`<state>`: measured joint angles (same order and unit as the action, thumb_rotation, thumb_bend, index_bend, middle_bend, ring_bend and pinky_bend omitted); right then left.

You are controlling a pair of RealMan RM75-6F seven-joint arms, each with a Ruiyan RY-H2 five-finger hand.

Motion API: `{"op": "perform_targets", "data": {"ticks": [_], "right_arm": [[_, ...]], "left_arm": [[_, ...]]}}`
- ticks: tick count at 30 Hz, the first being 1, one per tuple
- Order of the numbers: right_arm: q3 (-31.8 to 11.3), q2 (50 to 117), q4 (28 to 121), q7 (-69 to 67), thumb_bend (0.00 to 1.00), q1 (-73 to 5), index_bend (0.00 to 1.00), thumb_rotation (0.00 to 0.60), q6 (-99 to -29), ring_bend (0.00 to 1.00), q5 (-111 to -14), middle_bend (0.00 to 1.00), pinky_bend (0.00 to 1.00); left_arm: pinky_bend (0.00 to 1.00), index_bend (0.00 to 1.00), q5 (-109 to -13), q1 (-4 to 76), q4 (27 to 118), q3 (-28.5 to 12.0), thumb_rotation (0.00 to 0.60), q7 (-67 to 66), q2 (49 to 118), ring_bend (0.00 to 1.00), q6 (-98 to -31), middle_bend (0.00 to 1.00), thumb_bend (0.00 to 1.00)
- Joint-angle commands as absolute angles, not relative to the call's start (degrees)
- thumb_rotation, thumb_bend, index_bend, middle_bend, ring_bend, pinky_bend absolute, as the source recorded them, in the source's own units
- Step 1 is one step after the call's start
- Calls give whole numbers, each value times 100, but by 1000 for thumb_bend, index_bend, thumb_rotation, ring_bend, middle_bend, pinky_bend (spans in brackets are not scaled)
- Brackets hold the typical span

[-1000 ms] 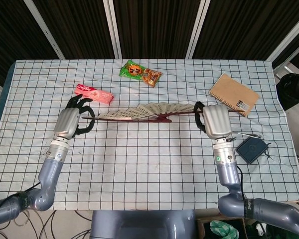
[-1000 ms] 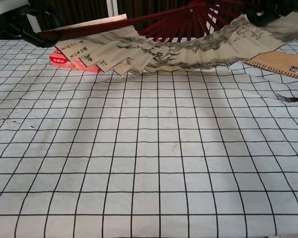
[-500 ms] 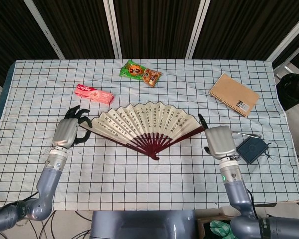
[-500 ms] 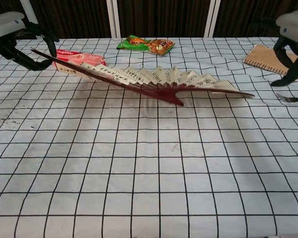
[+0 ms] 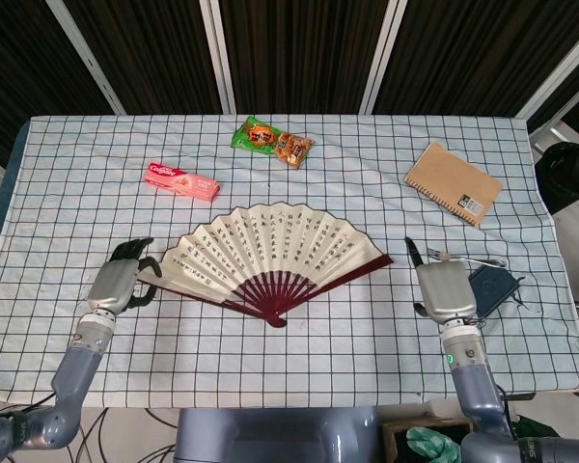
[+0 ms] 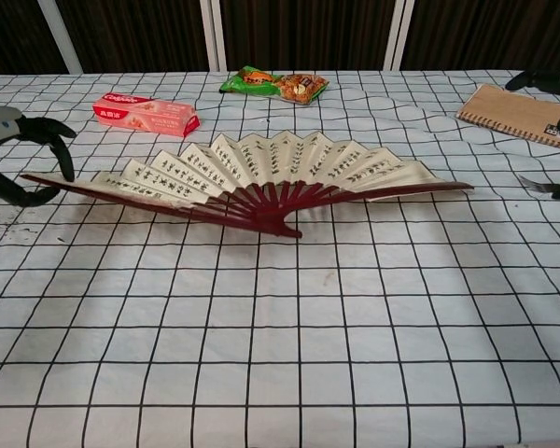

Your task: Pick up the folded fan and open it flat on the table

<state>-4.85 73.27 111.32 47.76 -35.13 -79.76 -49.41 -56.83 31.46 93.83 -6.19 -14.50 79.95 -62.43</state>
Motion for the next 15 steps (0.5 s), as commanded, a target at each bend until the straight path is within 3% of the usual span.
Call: {"op": "perform_targets", "data": {"ticks": [1,7,10,15], "right_arm": [[-452,7276,11146,4739,71,-3466,0,600,-7952,762,-4971,675,783],[-399,7178,11130,4582,70,-3339,0,600,-7935,732,-5058,637,780],[-339,7087,11135,4481,70,-3242,0,600,-7939,659,-5135,556,694],[-170,6860,11169,4100,69,-2958,0,600,-8093,357,-5621,256,442]], "left_arm": [[0,177,-5576,3109,9551,-490,600,-1508,7750,0,-6017,0,0],[0,120,-5726,2972,9800,-429,600,-1367,7448,0,-6074,0,0],[0,113,-5852,2855,9954,-354,600,-1285,7236,0,-6148,0,0],[0,74,-6575,2443,10091,-225,600,-899,6917,0,-6787,0,0]]}}
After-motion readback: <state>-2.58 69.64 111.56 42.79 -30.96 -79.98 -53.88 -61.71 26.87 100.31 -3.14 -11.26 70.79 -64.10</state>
